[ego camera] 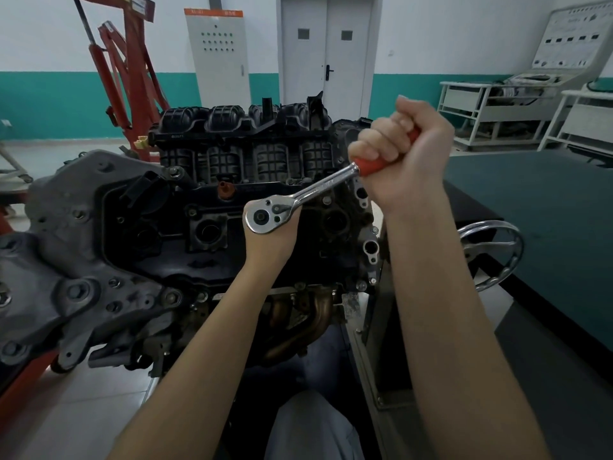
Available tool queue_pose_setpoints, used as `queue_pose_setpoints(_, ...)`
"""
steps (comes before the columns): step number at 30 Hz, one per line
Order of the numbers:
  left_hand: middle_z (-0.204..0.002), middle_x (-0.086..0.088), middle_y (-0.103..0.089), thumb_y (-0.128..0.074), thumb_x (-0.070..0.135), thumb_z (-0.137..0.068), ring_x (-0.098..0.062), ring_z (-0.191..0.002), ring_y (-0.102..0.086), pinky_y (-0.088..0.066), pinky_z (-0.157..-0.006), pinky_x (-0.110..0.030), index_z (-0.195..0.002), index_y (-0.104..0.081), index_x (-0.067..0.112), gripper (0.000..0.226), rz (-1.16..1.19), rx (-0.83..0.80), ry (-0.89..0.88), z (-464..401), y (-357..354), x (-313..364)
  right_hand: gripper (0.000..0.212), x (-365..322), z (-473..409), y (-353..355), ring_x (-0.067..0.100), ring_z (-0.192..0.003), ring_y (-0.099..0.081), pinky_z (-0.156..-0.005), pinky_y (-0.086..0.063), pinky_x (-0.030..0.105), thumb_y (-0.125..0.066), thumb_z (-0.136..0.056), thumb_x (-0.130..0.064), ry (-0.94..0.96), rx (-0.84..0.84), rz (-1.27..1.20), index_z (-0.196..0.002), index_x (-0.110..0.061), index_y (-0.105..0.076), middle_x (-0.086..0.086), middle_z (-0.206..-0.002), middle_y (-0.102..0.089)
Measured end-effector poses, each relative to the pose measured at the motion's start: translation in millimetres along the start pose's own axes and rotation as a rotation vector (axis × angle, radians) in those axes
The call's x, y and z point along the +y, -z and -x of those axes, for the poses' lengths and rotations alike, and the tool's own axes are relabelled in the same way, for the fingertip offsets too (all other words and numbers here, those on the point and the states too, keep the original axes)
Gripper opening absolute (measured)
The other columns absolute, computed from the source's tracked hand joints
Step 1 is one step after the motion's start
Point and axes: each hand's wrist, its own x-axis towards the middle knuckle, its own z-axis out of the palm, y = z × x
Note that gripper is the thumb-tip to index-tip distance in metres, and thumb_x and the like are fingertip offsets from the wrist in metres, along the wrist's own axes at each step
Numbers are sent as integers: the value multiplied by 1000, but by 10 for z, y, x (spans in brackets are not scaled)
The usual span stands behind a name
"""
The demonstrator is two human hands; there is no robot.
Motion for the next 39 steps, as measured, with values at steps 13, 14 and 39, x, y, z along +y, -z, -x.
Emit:
queue_pose_setpoints(13,-37,15,-26,-60,6,-91,-3,-35,-25,-23,-41,-11,-48,-23,19,58,-44,50,-5,-3,16,-22,34,319,665,348,10,-36,-23,-42,-31,21,-46,-78,-17,288,65,-192,-47,-21,-31,-7,-39,-25)
queue_pose_setpoints(14,-36,15,-28,-60,6,-91,-3,-35,-27,-23,-41,-9,-48,-24,20,58,-52,47,-8,-7,19,-29,35,242,544,300,10,-36,-23,-42,-30,20,-45,-80,-15,247,40,-151,-47,-21,-32,-7,-39,-25)
queue_pose_setpoints(39,-39,19,-34,-60,26,-76,0,-37,-29,-23,-42,-7,-39,-40,33,42,-27,-38,-73,-2,-2,-43,42,9,59,111,8,-33,-23,-39,-27,17,-43,-89,-11,46,-1,-32,-49,-17,-35,-6,-38,-28)
